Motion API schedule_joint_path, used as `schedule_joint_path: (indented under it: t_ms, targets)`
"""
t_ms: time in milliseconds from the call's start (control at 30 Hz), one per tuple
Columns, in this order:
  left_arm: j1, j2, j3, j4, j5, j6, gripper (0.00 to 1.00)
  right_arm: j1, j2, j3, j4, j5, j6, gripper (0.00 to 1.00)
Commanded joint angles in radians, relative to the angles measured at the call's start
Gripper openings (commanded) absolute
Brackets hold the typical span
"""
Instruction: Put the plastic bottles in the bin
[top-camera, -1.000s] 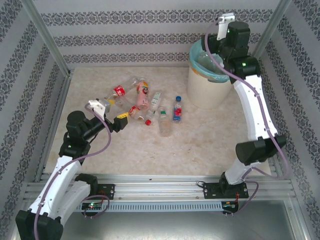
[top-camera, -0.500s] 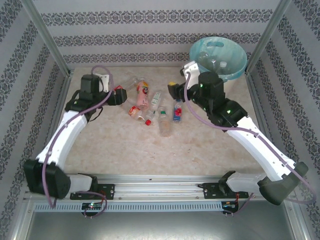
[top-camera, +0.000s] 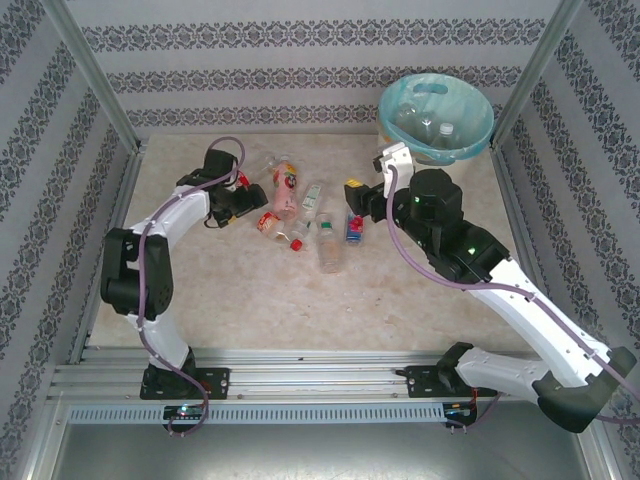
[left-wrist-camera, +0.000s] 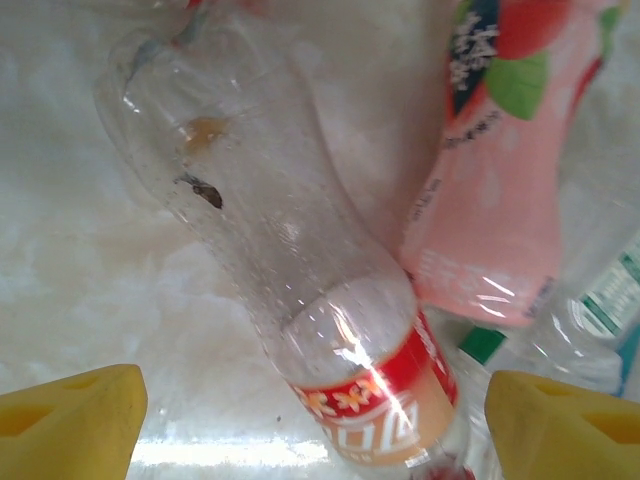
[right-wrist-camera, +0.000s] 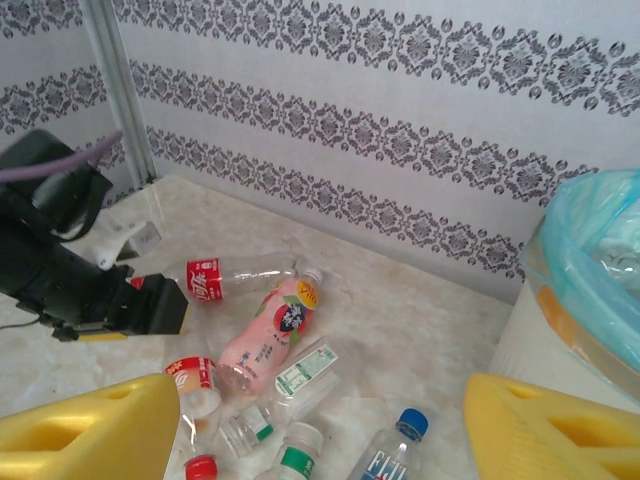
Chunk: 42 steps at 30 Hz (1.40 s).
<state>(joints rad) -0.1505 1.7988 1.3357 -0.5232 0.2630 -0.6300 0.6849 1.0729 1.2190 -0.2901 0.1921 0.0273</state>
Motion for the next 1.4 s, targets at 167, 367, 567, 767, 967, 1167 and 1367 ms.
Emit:
schedule_joint_path:
  t_ms: [167,367,567,767,967,1167,1367]
  targets:
    - [-0.007,0.116,0.037,0.088,-0.018,-0.111,0.9,0.002,-0.018,-0.036,0.013,0.014,0.017,0.75]
    - [-0.007,0.198,0.088,0.059,-0.028,-0.076,0.9,0.004,0.006,-0.02,0.004,-0.005,0.025,0.75]
    - [0.001,0.2,0.043,0.073,-0.07,-0.043,0.89,0.005,0.037,0.002,0.019,-0.016,0.033,0.75]
    - [0.017,0.149,-0.057,0.109,-0.062,-0.019,0.84,0.021,0.088,0.055,0.016,-0.032,0.035,0.75]
    - [0.03,0.048,-0.164,0.1,-0.105,0.045,0.81,0.06,0.123,0.059,0.038,-0.015,0.038,0.74]
    - [0.034,-0.025,-0.227,0.075,-0.137,0.108,0.78,0.079,0.135,0.051,0.04,-0.009,0.039,0.75]
    - [0.033,-0.005,-0.218,0.026,-0.128,0.145,0.83,0.079,0.118,0.034,0.041,0.015,0.014,0.75]
